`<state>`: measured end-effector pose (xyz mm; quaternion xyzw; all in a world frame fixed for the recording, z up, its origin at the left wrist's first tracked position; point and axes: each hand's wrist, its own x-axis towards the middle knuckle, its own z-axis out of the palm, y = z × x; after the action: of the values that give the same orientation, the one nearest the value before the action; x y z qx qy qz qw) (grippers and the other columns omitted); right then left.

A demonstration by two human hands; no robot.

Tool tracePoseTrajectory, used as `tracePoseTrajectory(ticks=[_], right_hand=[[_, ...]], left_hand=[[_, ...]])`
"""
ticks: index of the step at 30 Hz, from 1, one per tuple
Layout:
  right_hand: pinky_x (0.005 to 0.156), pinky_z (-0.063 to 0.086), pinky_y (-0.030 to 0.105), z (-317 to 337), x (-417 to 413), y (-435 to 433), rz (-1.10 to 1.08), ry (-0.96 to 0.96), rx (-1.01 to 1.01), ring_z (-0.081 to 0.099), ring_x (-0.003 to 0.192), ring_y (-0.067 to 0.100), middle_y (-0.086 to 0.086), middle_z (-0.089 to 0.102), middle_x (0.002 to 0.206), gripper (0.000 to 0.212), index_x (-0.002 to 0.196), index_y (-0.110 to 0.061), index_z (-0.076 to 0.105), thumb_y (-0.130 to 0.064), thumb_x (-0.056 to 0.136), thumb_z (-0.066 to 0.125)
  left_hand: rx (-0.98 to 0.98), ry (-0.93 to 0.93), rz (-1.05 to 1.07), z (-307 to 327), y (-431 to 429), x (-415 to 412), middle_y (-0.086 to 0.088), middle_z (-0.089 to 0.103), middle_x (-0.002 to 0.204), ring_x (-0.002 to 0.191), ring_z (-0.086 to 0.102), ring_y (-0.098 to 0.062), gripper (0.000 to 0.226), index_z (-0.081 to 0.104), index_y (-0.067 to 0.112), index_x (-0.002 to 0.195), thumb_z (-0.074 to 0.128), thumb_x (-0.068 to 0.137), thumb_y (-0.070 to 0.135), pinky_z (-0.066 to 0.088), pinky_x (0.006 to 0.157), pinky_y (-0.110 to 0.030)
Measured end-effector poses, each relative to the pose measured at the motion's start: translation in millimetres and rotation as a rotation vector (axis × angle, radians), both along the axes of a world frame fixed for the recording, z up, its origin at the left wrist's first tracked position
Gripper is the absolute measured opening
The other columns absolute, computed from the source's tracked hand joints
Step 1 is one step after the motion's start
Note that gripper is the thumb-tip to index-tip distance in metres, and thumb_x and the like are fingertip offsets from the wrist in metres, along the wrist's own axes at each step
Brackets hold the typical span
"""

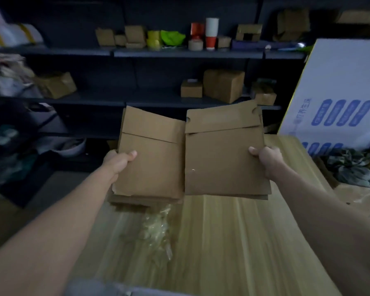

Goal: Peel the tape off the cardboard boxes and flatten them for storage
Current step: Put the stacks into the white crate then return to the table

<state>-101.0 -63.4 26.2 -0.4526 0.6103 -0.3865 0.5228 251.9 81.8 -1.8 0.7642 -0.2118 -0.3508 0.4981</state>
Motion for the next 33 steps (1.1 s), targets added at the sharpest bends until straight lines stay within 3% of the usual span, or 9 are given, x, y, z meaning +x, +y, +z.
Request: tracePoseTrajectory(ticks=[2,4,9,14,18,25,33], right_hand=[[0.072,0.05,0.035,6.7,35.8,18.0,0.071,0.001,-0.004,0.057,0.068,0.02,0.005,0.061,0.081,0.008,0.088,-0.008,0.057,-0.01,0.088,0.065],[0.068,0.049,0.032,12.7,70.8,37.6,0.132,-0.009,-0.006,0.06,0.069,0.02,0.005,0.063,0.081,0.02,0.105,-0.006,0.061,-0.011,0.087,0.067],[0.072,0.046,0.035,22.4,158.0,92.2,0.25,-0.027,-0.006,0.058,0.07,0.019,0.002,0.06,0.079,0.02,0.105,-0.011,0.059,-0.016,0.088,0.066],[0.081,0.048,0.038,18.7,233.8,135.9,0.329,-0.021,-0.039,0.06,0.08,0.023,0.002,0.063,0.085,0.035,0.116,-0.007,0.06,-0.024,0.086,0.068],[0.089,0.047,0.04,18.0,283.4,158.3,0.372,-0.015,-0.042,0.058,0.095,0.028,0.008,0.063,0.105,0.042,0.123,-0.007,0.056,-0.025,0.087,0.068],[0.081,0.044,0.039,27.3,385.8,173.3,0.588,-0.014,-0.047,0.054,0.092,0.028,0.009,0.059,0.101,0.027,0.109,-0.007,0.058,-0.022,0.089,0.066],[0.083,0.044,0.041,27.1,506.5,233.6,0.824,-0.045,-0.02,0.055,0.095,0.029,0.01,0.06,0.104,0.025,0.108,-0.007,0.059,-0.021,0.089,0.064]], left_hand=[[-0.016,-0.023,0.067,9.0,36.7,30.5,-0.015,0.058,0.124,0.104,0.057,-0.032,0.061,0.045,0.004,0.134,0.069,0.085,0.032,0.047,0.087,-0.042],[-0.025,-0.027,0.117,13.4,75.7,60.9,-0.014,0.059,0.122,0.101,0.058,-0.031,0.058,0.048,0.004,0.132,0.069,0.085,0.032,0.047,0.082,-0.04],[-0.044,-0.015,0.248,21.3,175.8,127.5,-0.012,0.061,0.113,0.097,0.058,-0.031,0.046,0.053,0.006,0.123,0.067,0.087,0.032,0.047,0.085,-0.042],[-0.053,0.024,0.361,17.3,259.8,195.9,-0.012,0.062,0.119,0.103,0.059,-0.034,0.059,0.054,0.01,0.127,0.072,0.08,0.04,0.046,0.095,-0.053],[-0.074,0.052,0.471,-4.8,309.8,250.1,-0.01,0.059,0.127,0.111,0.057,-0.033,0.077,0.051,0.015,0.132,0.078,0.067,0.049,0.043,0.097,-0.056],[-0.118,0.028,0.763,36.0,377.6,230.9,-0.013,0.059,0.125,0.11,0.057,-0.034,0.059,0.05,0.009,0.132,0.071,0.083,0.035,0.044,0.097,-0.052],[-0.152,0.008,0.997,45.2,477.6,260.3,-0.015,0.057,0.126,0.105,0.056,-0.033,0.059,0.046,0.007,0.136,0.066,0.087,0.033,0.045,0.091,-0.047]])
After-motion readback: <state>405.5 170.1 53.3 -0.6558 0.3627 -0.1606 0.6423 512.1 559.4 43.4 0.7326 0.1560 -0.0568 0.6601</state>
